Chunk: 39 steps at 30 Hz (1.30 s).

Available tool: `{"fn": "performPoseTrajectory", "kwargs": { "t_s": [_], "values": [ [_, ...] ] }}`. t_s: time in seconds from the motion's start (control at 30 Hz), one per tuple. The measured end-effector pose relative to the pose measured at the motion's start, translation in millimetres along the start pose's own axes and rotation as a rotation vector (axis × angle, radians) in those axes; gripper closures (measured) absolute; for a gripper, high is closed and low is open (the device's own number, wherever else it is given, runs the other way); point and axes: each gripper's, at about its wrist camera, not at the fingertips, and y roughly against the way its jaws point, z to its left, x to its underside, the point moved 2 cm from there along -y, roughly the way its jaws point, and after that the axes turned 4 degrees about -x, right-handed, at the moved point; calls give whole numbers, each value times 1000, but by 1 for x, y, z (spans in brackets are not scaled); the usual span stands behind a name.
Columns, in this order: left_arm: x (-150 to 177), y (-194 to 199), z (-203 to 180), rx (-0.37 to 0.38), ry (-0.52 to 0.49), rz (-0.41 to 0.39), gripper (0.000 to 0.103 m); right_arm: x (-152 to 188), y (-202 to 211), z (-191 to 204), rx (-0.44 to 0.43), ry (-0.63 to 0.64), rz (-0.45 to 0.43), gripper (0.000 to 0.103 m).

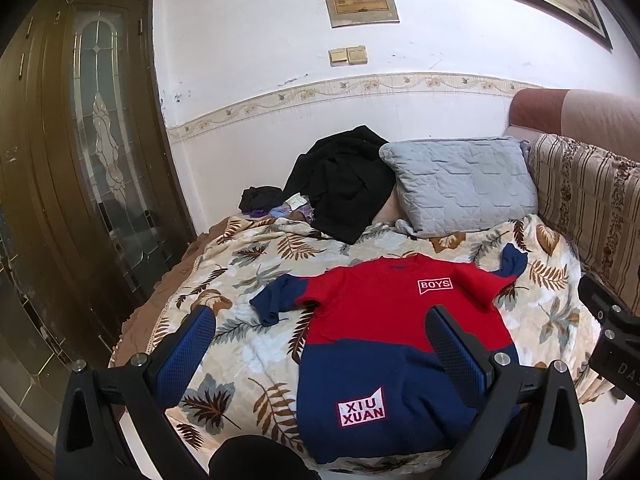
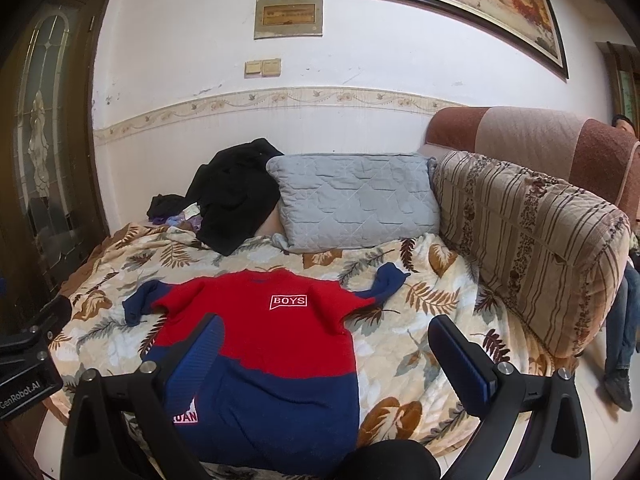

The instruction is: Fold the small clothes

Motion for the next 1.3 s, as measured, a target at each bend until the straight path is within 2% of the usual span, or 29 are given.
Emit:
{"fn": "performPoseTrajectory", "kwargs": {
  "t_s": [0.2, 0.53, 0.97, 1.07, 1.17, 1.23, 1.3],
  "values": [
    [-3, 4, -4, 5, -11, -22, 0, -3, 2, -3, 8, -4, -8, 0],
    [-3, -5, -5, 5, -9, -4, 0, -3, -3, -3, 13, 1, 1, 0],
    [-9, -52, -28, 63, -24, 26, 0, -14, -49, -8, 83, 9, 40, 0],
    [-16, -71, -36, 88, -21, 31, 0, -18, -67, -11, 90, 8, 57, 0],
    [-25, -106, -44, 126, 5, 44, 0, -22, -91, -18, 79, 5, 60, 0],
    [-28, -153, -48, 175, 40, 110, 0, -26, -123, -39, -13, -37, 63, 0],
    [-25, -203, -50, 180, 80, 174, 0, -27, -156, -68, -91, -127, 85, 0]
  ]
}}
